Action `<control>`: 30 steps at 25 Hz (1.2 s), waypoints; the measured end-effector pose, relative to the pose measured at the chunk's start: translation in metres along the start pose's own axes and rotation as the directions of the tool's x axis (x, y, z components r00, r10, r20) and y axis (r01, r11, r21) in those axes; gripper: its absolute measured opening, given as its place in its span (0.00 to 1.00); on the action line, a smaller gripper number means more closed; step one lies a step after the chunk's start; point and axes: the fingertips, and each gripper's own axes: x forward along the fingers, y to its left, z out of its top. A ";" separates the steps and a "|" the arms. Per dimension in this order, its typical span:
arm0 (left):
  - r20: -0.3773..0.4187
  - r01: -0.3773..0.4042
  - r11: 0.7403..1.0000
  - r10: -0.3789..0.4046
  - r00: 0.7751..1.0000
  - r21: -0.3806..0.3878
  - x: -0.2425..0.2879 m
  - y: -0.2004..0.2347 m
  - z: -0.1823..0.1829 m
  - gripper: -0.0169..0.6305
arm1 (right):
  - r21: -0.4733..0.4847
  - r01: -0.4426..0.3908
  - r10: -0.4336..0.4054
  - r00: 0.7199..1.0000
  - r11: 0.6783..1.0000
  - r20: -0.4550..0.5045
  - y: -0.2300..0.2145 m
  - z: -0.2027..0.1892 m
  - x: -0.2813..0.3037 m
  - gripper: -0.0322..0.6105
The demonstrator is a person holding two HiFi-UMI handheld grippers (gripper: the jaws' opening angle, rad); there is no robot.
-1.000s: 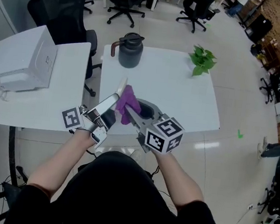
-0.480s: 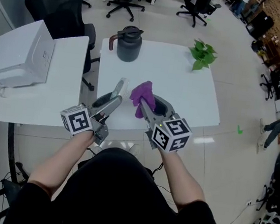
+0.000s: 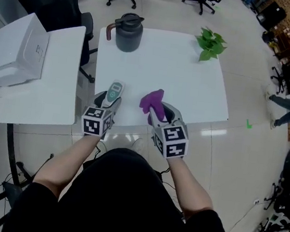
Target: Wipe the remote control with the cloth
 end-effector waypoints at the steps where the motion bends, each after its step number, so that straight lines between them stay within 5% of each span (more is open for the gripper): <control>1: -0.026 -0.006 1.000 0.006 1.000 0.004 0.012 0.000 -0.010 0.40 | -0.002 0.004 -0.004 1.000 1.000 -0.018 -0.003 -0.007 0.003 0.26; 6: -0.122 -0.044 0.998 0.040 0.992 -0.032 0.060 -0.009 -0.036 0.40 | 0.003 -0.003 0.003 0.995 1.000 -0.099 -0.018 -0.043 0.018 0.26; 13: -0.153 -0.149 0.989 0.145 0.977 -0.015 0.109 -0.007 -0.051 0.40 | 0.000 -0.035 0.034 0.979 0.999 -0.203 -0.043 -0.084 0.049 0.26; 20: -0.187 -0.220 0.975 0.218 0.958 0.012 0.120 -0.005 -0.072 0.41 | -0.027 -0.067 0.057 0.961 0.997 -0.270 -0.060 -0.106 0.083 0.26; 30: -0.196 -0.217 0.975 0.223 0.955 0.055 0.102 -0.003 -0.071 0.44 | -0.058 -0.034 0.012 0.940 0.998 -0.342 -0.087 -0.130 0.137 0.29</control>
